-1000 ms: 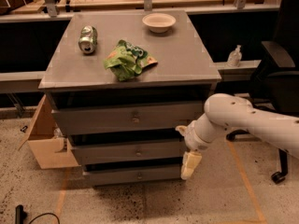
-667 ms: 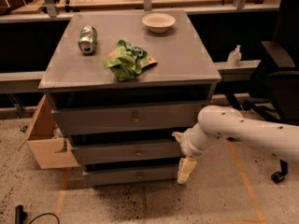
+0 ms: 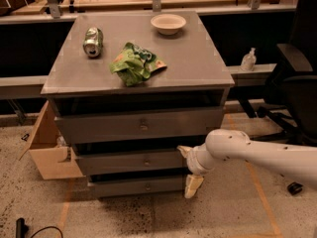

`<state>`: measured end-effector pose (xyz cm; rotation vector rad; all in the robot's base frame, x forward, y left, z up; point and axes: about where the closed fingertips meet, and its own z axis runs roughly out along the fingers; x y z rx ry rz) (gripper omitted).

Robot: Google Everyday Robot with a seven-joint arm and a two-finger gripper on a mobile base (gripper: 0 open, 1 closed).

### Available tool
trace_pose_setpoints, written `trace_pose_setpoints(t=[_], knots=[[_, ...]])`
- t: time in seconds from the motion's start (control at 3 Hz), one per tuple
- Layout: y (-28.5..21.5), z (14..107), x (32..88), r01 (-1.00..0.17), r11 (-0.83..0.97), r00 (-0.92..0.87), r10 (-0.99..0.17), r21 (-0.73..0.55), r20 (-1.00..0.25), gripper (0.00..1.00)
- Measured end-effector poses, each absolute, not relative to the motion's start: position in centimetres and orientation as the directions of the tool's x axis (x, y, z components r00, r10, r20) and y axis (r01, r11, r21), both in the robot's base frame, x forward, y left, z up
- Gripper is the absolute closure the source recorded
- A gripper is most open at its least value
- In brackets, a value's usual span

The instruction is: Open middle drawer

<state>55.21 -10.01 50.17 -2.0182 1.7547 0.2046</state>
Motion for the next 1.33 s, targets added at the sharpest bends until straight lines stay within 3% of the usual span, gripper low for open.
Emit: trace_pose_setpoints(t=[1.33], knots=[[-10.5, 46.2, 59.4, -0.969, -0.052, 0.152, -0.896, -0.241, -0.417, 0.00]])
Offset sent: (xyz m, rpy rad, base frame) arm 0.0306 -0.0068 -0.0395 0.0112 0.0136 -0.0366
